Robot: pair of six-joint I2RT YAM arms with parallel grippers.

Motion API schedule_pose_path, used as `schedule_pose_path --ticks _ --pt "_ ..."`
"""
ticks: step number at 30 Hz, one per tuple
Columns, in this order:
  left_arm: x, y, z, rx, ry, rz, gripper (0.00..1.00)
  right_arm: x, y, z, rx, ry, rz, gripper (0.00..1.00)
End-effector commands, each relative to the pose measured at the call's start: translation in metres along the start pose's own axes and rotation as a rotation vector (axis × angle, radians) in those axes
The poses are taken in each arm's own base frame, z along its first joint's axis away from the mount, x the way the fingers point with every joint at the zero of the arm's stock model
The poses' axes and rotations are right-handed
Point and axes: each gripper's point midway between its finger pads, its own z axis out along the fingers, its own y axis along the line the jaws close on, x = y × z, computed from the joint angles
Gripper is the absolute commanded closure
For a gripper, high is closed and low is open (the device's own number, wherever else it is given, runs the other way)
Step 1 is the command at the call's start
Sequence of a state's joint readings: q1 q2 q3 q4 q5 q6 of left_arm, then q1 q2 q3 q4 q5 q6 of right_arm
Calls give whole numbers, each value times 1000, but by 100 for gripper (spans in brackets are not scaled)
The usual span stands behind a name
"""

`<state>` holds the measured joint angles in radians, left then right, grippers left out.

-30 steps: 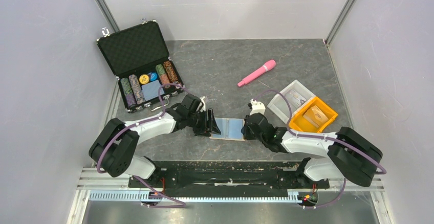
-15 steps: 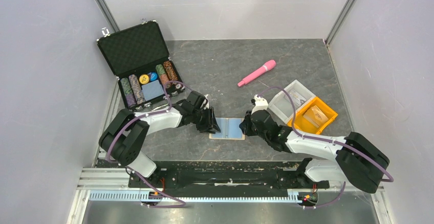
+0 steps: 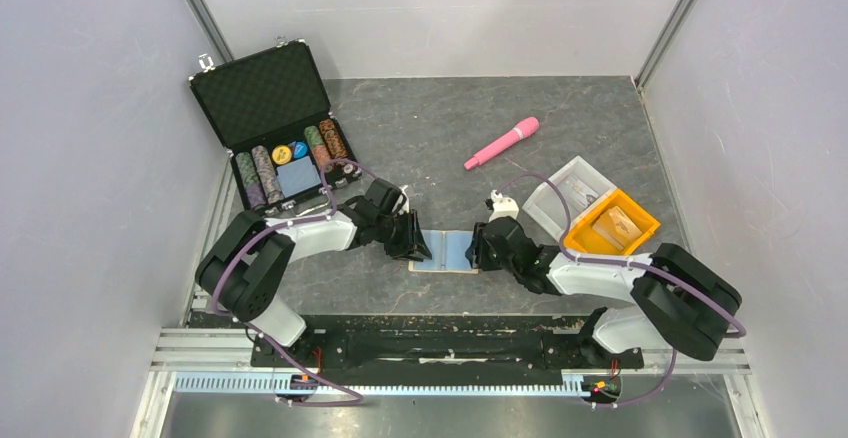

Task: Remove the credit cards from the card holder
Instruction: Remove the credit card from the card holder.

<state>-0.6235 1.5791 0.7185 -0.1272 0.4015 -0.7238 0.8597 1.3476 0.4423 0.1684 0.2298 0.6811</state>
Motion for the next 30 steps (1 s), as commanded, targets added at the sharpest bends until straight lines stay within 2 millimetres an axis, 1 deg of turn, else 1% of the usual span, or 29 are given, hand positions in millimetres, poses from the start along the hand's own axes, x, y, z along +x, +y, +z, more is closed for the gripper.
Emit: schedule_pose_path --ticks 1,6,13,18,23,27,30 --pt "8 16 5 -51 8 -32 64 -13 16 5 -51 -28 24 63" --pt "7 16 6 -49 11 -30 64 -15 25 6 -86 -27 37 64" --pt "9 18 7 -52 16 -33 64 -21 30 3 -102 -40 39 70" --pt "9 18 8 -50 16 -36 64 -21 43 4 -164 -34 49 71" --pt "10 18 8 -50 16 -36 64 -19 54 6 -212 -16 57 67" --pt "10 18 7 -49 16 -36 64 -22 62 4 -251 -16 51 72" --pt "10 18 8 -50 17 -37 64 -24 69 2 -283 -10 33 71"
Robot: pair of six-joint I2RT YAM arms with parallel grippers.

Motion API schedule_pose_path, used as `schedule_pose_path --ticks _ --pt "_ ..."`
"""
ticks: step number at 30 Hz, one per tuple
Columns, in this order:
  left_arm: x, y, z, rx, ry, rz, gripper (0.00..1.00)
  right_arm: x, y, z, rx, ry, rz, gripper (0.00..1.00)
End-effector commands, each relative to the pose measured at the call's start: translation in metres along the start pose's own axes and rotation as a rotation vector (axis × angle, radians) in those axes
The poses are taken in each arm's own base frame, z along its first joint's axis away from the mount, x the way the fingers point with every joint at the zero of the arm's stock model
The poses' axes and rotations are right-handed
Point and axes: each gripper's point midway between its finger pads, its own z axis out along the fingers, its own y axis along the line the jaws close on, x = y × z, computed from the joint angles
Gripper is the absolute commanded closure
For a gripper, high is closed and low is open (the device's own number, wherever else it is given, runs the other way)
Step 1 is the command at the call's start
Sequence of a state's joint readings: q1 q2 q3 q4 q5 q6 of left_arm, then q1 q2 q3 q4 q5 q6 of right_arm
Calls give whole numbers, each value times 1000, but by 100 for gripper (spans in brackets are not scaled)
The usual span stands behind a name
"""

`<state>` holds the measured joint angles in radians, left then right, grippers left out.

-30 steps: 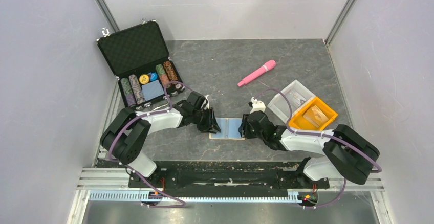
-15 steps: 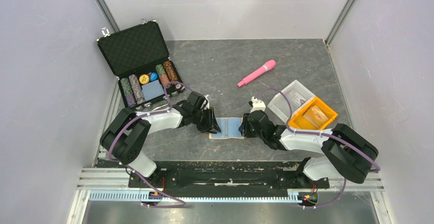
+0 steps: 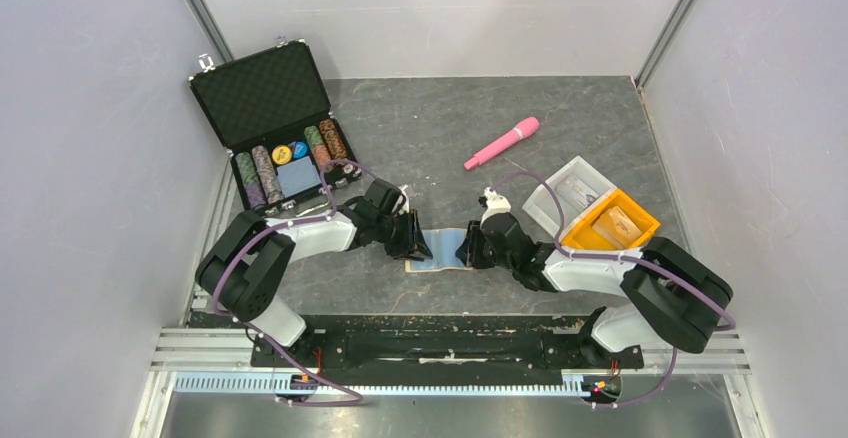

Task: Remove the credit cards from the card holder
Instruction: Remove the credit card from the card holder.

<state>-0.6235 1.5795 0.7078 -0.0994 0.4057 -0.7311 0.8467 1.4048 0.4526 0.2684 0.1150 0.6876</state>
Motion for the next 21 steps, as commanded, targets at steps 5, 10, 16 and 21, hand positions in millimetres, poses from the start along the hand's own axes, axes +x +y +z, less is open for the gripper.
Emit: schedule_pose_path --ticks 5,10,16,21 --pt "12 20 6 -65 27 -37 63 -28 51 -3 -182 -43 -3 62" --pt "12 20 6 -63 26 -36 63 -28 45 0 -142 -40 -7 59" --pt "11 18 5 -56 22 -36 63 -27 53 3 -178 -30 3 64" --pt "9 4 -3 -11 22 -40 62 -30 19 0 -25 -41 -16 93"
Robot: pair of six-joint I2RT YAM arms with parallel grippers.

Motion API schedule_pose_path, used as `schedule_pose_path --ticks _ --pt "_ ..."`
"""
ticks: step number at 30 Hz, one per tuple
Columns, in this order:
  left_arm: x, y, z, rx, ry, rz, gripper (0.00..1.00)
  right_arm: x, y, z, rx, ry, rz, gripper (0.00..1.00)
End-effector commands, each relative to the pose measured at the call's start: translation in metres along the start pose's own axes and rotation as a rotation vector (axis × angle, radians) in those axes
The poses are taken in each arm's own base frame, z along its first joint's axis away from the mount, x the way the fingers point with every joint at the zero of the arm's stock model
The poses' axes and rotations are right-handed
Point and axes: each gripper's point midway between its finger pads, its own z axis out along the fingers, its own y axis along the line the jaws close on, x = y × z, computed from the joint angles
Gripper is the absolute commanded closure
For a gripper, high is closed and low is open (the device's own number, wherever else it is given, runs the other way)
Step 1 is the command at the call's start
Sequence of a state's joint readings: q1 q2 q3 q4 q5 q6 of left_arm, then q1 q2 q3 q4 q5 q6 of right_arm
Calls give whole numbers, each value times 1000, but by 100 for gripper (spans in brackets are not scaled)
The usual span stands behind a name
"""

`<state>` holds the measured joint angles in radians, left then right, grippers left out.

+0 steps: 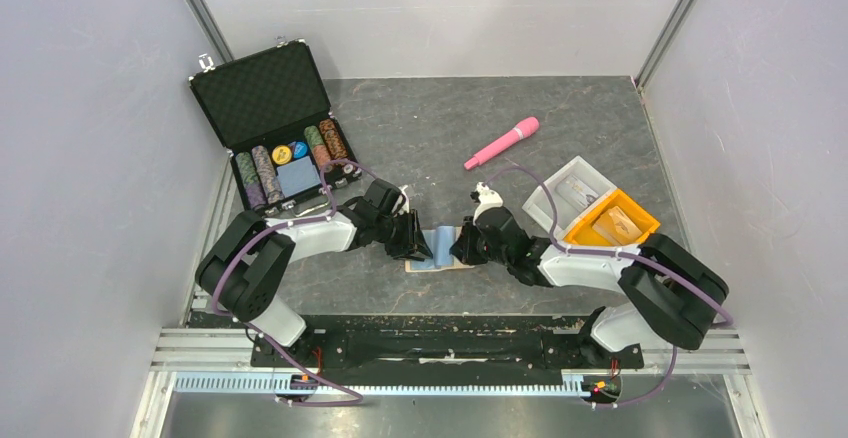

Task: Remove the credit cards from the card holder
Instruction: Remove the credit card from the card holder.

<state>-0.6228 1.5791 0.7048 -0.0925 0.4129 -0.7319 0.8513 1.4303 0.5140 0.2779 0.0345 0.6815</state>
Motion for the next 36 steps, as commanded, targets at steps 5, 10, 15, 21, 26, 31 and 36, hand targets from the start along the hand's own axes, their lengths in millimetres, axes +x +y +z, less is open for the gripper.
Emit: schedule_pose_path --ticks 5,10,15,21,26,31,36 --pt "1 -14 -24 19 -30 -35 52 -15 -47 -19 157 -64 -14 100" --pt "-1 1 -34 -67 -78 -42 46 -25 -52 -27 161 -84 -46 98" --pt "-12 31 -41 -199 -127 -80 45 -48 -28 -30 138 -114 -57 68" --pt "-18 49 -40 -234 -132 -127 51 -50 -3 -23 81 -122 -58 64" --pt "-21 48 -27 -204 -121 -124 57 -48 13 -18 42 -110 -73 65" --pt "-26 49 -21 -202 -125 -113 57 -48 18 -19 29 -115 -79 66" --pt "-26 44 -21 -161 -138 -95 77 -46 19 -19 23 -116 -80 65"
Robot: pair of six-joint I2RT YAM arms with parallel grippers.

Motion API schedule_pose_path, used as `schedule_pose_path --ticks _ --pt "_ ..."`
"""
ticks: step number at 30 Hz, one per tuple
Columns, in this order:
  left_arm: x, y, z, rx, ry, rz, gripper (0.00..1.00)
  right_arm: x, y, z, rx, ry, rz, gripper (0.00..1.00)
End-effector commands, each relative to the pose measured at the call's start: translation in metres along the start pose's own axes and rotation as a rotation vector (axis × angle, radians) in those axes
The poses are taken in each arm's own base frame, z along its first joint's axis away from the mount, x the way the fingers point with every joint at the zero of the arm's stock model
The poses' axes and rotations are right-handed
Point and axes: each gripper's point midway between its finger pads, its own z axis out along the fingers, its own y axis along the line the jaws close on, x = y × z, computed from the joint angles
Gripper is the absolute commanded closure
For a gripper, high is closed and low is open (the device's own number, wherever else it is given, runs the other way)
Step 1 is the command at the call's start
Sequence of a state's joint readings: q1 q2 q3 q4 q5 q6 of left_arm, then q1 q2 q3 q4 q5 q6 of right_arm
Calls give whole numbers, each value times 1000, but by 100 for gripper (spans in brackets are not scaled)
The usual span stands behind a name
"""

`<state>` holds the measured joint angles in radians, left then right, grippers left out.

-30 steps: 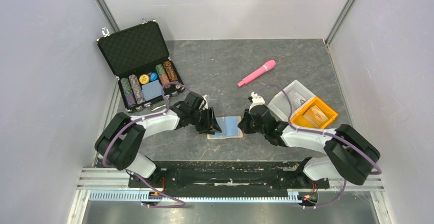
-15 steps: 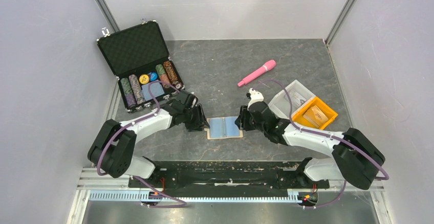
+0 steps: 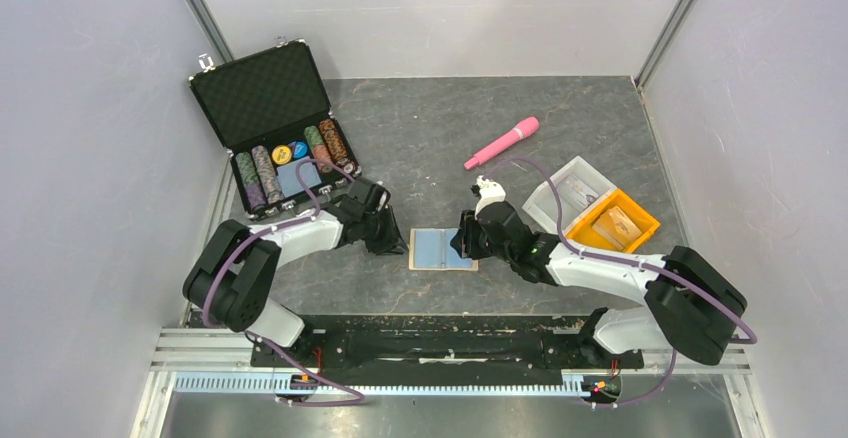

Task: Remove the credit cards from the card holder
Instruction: Remove the credit card from the card holder.

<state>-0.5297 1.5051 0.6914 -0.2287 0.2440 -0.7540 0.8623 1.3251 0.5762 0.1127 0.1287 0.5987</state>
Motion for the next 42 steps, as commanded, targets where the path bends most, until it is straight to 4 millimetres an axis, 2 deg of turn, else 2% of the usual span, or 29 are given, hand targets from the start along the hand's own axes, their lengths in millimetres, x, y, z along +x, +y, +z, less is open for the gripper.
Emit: schedule_pose_path --ticks 1,4,7,15,21,28,32,36,38,42 --pt "-3 -5 3 40 -22 25 81 -21 18 0 -42 -64 13 64" --pt "2 -7 3 58 -3 31 92 -20 20 1 -46 -62 11 58" --pt "7 -12 1 86 4 32 97 -19 24 2 -48 -59 6 52" --pt "20 -30 -16 169 -8 35 98 -2 33 12 -5 -10 -23 37" --pt "20 -40 -24 214 -15 37 98 4 45 23 22 23 -78 30" --pt "20 -41 -26 223 -14 41 98 13 51 33 46 56 -118 31" --pt "20 -42 -27 227 -17 42 98 22 50 39 61 88 -135 31" --pt "20 -41 -28 228 -18 42 98 23 47 41 81 86 -146 33" --pt "20 -42 -28 230 -19 43 98 26 41 40 107 93 -156 37" --pt "21 -41 -27 225 -17 42 98 24 37 38 125 86 -162 50"
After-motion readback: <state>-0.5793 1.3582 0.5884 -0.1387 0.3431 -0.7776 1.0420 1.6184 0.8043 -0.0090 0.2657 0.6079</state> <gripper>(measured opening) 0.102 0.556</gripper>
